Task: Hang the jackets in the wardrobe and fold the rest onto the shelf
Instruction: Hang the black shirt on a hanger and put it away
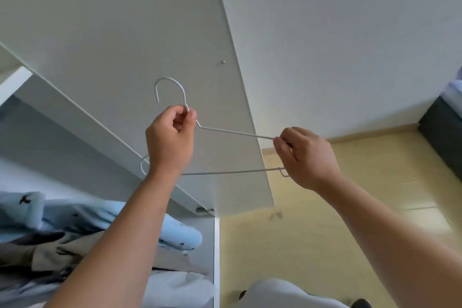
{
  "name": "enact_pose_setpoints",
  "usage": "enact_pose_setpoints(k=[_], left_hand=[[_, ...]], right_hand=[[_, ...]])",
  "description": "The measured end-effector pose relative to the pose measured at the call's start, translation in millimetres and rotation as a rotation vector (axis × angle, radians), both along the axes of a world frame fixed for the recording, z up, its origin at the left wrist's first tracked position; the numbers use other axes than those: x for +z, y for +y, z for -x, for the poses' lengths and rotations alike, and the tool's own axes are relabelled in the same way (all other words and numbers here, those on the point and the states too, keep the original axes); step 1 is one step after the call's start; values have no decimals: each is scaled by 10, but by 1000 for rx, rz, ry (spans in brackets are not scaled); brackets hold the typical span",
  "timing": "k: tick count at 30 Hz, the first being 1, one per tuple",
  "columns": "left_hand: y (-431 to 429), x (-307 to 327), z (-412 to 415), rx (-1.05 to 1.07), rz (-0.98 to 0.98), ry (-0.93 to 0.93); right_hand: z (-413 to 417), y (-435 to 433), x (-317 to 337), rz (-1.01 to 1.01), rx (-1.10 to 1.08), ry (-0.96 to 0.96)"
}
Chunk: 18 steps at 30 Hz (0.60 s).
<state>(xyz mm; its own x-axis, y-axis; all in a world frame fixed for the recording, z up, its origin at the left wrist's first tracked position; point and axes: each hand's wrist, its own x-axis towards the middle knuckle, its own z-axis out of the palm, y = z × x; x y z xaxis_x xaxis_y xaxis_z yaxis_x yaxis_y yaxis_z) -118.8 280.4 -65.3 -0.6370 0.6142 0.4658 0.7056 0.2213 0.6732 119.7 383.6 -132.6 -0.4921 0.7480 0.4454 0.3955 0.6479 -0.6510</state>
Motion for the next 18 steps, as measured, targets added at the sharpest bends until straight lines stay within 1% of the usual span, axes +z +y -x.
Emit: enact_pose_setpoints(k=[6, 9, 13, 18], left_hand=[[1078, -114, -1452, -245, -10, -122], [1571, -163, -2130, -354, 17, -178], [2202, -170, -2759, -465, 43, -202], [3162, -256, -3287, -595, 73, -247]], right_hand=[[-1641, 732, -19, -57, -226, -82], [-2286, 1050, -40, -41, -320, -128], [-2873, 1450, -85, 50, -429, -152], [-3366, 2089, -125, 85, -591, -251]])
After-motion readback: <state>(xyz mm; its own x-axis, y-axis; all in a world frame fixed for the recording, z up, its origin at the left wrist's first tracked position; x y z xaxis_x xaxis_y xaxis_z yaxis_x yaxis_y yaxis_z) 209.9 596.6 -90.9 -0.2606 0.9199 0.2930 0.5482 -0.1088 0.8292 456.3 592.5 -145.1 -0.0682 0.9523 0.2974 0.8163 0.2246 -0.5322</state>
